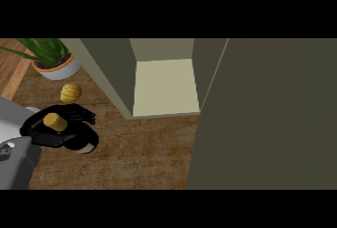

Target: Pick up the wine, place it into the cabinet and close the cabinet

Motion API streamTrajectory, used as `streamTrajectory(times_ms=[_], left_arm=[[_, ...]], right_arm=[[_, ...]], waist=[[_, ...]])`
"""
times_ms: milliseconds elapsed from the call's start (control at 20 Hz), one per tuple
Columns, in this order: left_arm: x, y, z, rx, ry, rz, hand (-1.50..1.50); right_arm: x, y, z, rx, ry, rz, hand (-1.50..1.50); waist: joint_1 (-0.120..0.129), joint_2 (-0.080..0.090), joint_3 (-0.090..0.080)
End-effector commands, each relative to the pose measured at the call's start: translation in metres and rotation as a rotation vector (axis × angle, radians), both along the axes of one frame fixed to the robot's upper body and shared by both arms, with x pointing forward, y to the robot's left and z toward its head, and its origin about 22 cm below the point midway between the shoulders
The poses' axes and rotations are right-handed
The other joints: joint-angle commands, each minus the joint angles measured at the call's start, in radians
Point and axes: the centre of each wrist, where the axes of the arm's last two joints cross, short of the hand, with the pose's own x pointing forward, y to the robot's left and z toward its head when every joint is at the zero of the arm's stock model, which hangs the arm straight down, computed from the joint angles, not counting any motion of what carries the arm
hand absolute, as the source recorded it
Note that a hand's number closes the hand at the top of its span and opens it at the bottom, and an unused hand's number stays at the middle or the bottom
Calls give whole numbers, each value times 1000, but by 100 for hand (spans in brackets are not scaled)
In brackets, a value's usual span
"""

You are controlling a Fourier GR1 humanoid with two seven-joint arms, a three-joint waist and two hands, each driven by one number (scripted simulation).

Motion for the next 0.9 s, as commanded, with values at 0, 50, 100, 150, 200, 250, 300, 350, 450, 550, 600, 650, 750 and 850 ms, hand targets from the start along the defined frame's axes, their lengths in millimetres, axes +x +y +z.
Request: streamTrajectory(times_ms=[0, 50, 100, 150, 200, 250, 300, 350, 450, 550, 600, 650, 750, 850], left_arm=[[-20, 15, -23, -167, 37, -110, 150], [-14, -1, -24, -166, 21, -137, 150], [-11, -7, -25, -165, 12, -116, 150], [-11, 1, -19, -165, -7, -119, 150], [-13, -2, -20, -165, -22, -116, 150], [-13, 1, -17, -172, -40, -110, 150], [-12, -4, -20, -179, -40, -93, 150], [-5, -3, -10, -177, -78, -103, 150], [-8, -12, -13, -185, -96, -118, 150], [-19, -20, -30, -174, -116, 15, 150], [-37, -14, -43, -170, -132, 146, 150], [-43, -16, -47, -137, -154, 285, 150], [-72, -17, -68, -100, -137, 562, 150], [-86, -27, -81, -87, -151, 714, 150]], right_arm=[[-26, -13, 14, 13, -33, 5, -150], [-21, -9, 11, 28, -30, -11, -150], [-26, -11, 15, 36, -40, 9, -150], [-15, -8, 10, 19, -50, -15, -150], [-21, -14, 14, 14, -41, -11, -150], [-17, -10, 11, 24, -36, -25, -150], [-29, -13, 15, 28, -34, 0, -150], [-24, -12, 11, 36, -37, -7, -150], [-27, -12, 12, 34, -28, -1, -150], [-28, -12, 8, 38, -22, -17, -150], [-23, -12, 10, 38, -31, -25, -150], [-22, -11, 9, 36, -35, -35, -150], [-15, -12, 1, 15, -14, -68, -150], [-20, -12, 3, 46, -26, -72, -150]], waist=[[-2, 4, -8], [4, 4, -8], [1, 4, -8], [8, 8, -8], [5, 6, -8], [15, 5, -8], [-1, 0, -9], [1, 3, -8], [2, -1, -9], [15, 0, -6], [35, -1, -7], [44, -7, -6], [72, -16, -3], [65, -18, -3]])
